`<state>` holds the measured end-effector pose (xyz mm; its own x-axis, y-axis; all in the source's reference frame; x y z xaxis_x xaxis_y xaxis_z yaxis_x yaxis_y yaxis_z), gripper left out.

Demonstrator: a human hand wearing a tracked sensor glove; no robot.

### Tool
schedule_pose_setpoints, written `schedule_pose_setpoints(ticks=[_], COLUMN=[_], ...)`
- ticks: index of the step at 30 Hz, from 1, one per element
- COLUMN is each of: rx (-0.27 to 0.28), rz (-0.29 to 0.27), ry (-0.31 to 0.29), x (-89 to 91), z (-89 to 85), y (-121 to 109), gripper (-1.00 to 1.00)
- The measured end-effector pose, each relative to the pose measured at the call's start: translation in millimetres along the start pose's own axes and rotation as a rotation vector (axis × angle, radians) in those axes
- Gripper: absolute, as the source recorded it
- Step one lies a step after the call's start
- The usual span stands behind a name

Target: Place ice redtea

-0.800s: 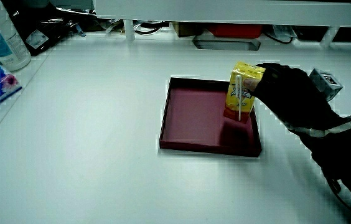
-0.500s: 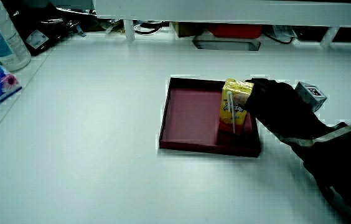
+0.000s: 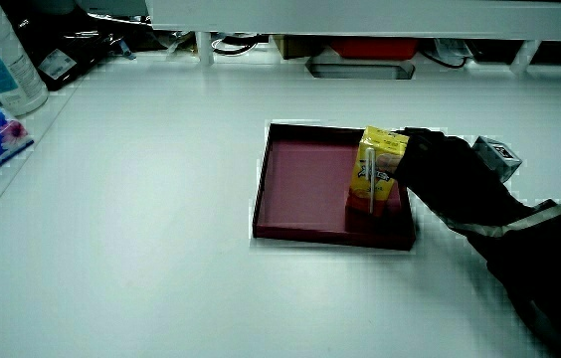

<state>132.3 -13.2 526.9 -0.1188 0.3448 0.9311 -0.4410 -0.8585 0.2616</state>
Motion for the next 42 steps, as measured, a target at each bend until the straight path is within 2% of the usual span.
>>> schedule_pose_setpoints(ticks=[3,5,12,16,18,20,21,25,26,28,34,35,36,37,38,39,40,42], rx=[0.002,-0.004,0.001,-0.007,-0.018,-0.027,-0.048,-0.126,-0.120,-0.152,-0.213,-0.230,-0.226,-0.238,-0.236,-0.243,-0.242,-0.229], rz=[-0.005,-0.006,-0.013,-0.012,-0.008,0.002,0.005,-0.079,-0.128,-0.150,-0.130,-0.092,-0.074,-0.035,-0.037,0.004,0.022,0.015], ry=[-0.010,0.005,-0.008,0.001,0.040,0.033,0.019,-0.125,-0.189,-0.269,-0.509,-0.469,-0.520,-0.503,-0.459,-0.476,-0.468,-0.467], x=[4.1,2.5,6.8,4.6,1.6,-3.7,-7.4,-27.6,-38.4,-42.0,-40.2,-48.0,-47.3,-53.5,-60.6,-60.5,-62.2,-64.5], z=[1.0,-0.2,0.3,-0.1,0.7,3.8,5.3,12.9,12.4,20.5,53.1,50.9,56.3,54.4,50.8,53.3,53.3,54.2], y=[1,0,1,0,-2,-5,-7,-20,-25,-33,-63,-68,-73,-78,-83,-86,-90,-98], gripper=[0.00,-0.08,-0.35,-0.50,-0.58,-0.65,-0.69,-0.85,-0.88,-0.96,-1.00,-1.00,-1.00,-1.00,-1.00,-1.00,-1.00,-1.00])
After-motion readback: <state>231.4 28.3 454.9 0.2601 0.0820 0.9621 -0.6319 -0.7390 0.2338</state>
